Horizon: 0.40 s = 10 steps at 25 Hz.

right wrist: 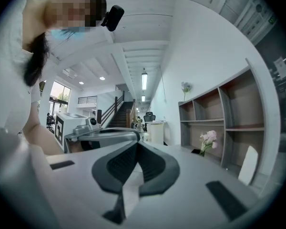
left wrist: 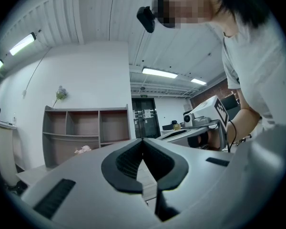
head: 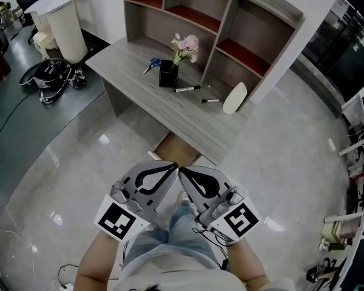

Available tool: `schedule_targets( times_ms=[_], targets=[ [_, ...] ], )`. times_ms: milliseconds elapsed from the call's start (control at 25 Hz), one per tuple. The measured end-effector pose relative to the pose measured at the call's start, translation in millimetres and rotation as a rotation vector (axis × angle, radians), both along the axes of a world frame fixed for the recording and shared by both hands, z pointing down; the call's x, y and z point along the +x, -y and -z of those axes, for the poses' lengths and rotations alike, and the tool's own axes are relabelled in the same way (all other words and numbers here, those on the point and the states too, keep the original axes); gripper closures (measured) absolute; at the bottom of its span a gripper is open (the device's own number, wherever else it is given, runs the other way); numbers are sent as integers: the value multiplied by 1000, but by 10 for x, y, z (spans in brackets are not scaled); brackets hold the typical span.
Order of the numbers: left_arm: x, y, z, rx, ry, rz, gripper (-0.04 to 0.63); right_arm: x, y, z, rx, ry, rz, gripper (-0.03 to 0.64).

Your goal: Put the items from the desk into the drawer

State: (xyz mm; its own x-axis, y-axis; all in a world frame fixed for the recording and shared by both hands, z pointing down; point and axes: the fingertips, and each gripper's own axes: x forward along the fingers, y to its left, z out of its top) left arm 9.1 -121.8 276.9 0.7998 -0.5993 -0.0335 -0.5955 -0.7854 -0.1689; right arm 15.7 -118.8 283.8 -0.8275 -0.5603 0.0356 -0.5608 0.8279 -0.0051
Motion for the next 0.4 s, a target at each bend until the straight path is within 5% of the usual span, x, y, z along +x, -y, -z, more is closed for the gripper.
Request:
schedule_targets(
  times_ms=[400],
  targets=[
    [11,-38,47,17,-1,-11,588,9,-37,21,5,-4,-8,611]
  ],
)
